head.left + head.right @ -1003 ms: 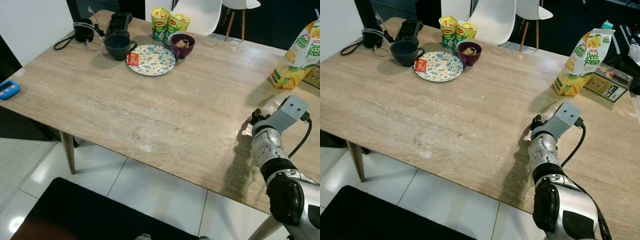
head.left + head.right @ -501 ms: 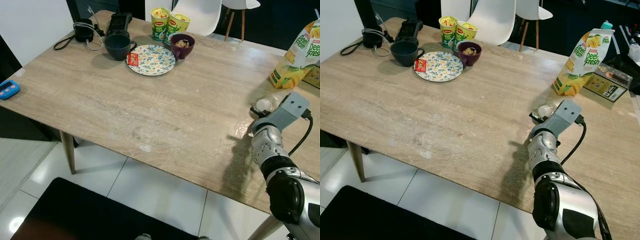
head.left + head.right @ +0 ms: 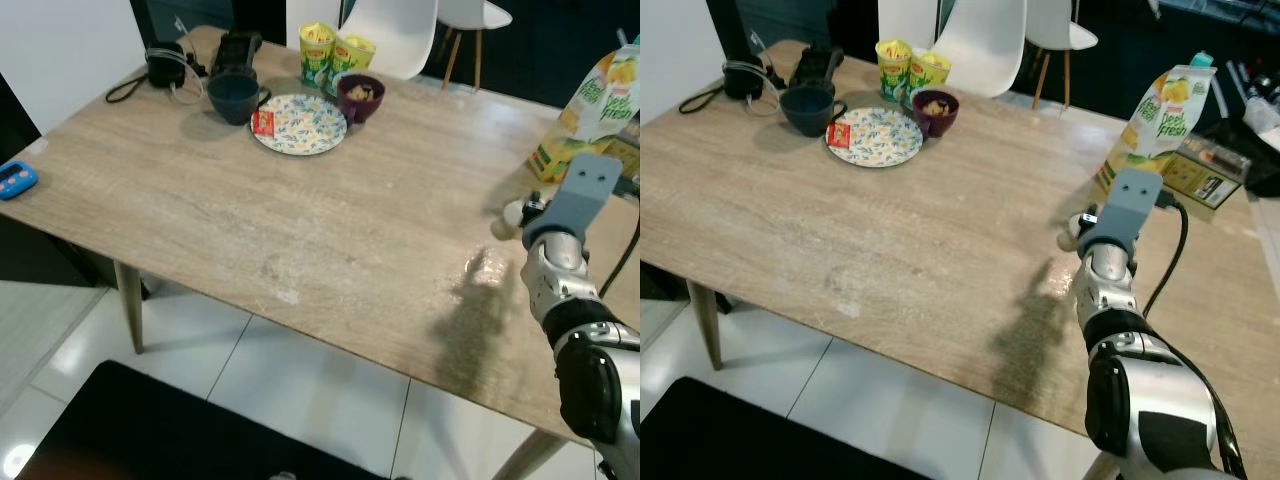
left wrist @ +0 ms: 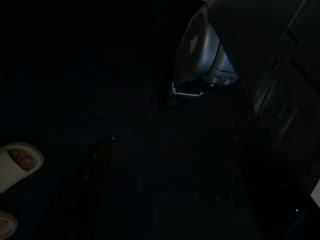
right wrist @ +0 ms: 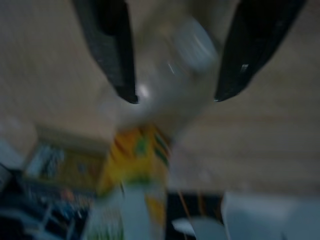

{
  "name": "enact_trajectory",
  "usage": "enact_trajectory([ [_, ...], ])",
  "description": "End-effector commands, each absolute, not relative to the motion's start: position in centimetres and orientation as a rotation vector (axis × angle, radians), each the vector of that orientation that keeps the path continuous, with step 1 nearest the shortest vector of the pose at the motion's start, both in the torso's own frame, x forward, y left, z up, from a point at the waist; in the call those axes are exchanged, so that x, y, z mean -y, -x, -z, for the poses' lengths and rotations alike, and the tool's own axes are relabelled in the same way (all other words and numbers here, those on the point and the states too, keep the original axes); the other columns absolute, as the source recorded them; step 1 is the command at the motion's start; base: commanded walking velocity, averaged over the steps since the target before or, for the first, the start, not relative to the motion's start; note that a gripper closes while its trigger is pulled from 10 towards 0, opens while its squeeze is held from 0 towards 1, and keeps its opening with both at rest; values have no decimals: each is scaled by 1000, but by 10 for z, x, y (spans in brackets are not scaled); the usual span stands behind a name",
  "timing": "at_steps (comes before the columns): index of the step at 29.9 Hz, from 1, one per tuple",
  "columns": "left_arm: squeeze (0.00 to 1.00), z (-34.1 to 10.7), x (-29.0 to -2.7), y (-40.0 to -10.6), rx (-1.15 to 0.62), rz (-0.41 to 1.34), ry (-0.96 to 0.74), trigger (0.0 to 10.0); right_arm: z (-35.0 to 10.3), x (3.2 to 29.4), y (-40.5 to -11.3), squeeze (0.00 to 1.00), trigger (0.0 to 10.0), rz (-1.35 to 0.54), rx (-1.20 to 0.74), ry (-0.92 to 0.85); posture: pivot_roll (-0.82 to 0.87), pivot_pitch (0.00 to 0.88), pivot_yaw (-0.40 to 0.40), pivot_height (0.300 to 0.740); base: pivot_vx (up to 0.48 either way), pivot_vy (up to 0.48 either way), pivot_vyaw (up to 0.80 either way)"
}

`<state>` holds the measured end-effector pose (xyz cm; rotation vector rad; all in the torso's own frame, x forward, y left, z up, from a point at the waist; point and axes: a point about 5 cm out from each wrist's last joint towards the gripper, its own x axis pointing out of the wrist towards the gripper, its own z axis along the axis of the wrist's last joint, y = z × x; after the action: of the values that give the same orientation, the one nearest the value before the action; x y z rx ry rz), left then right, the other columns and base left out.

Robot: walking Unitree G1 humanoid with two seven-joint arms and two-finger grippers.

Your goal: Restocking fridge

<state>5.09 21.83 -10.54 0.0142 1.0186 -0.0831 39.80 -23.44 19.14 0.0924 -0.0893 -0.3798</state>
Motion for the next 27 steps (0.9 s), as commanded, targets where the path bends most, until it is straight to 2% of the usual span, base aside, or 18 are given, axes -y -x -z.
enact_trajectory([
  [1,0,107,-213,-50,-1024,88,2,10000,-194,235,-398,1000,10000,359,111,-81,227,56,-161,740,0,0,0],
  [4,0,106,-215,-59,-1019,69,2,10000,-201,229,-400,1000,10000,292,151,-80,239,3,-166,740,0,0,0],
  [11,0,105,-221,-73,-1023,21,5,10000,-202,219,-401,1000,10000,200,178,-70,261,0,-180,740,0,0,0],
  [12,0,105,-223,-76,-1024,-2,13,10000,-198,216,-401,671,10000,176,166,-62,266,0,-191,740,0,0,0],
  [13,0,105,-223,-78,-1025,-26,23,10000,-191,212,-400,59,10000,148,140,-58,271,0,-199,740,0,0,0],
  [14,0,105,-223,-78,-1025,-26,23,10000,-191,212,-400,59,10000,148,140,-58,271,0,-199,740,0,0,0],
  [15,0,106,-223,-79,-1025,-46,35,10000,-185,209,-399,0,10000,126,120,-55,274,0,-205,740,0,0,0],
  [20,0,107,-219,-81,-1039,-76,73,10000,-167,195,-396,0,10000,38,72,-41,269,0,-201,740,0,0,0],
  [27,0,107,-221,-88,-1051,-87,87,10000,-153,186,-391,0,10000,-28,46,-18,255,0,-181,740,0,-425,0],
])
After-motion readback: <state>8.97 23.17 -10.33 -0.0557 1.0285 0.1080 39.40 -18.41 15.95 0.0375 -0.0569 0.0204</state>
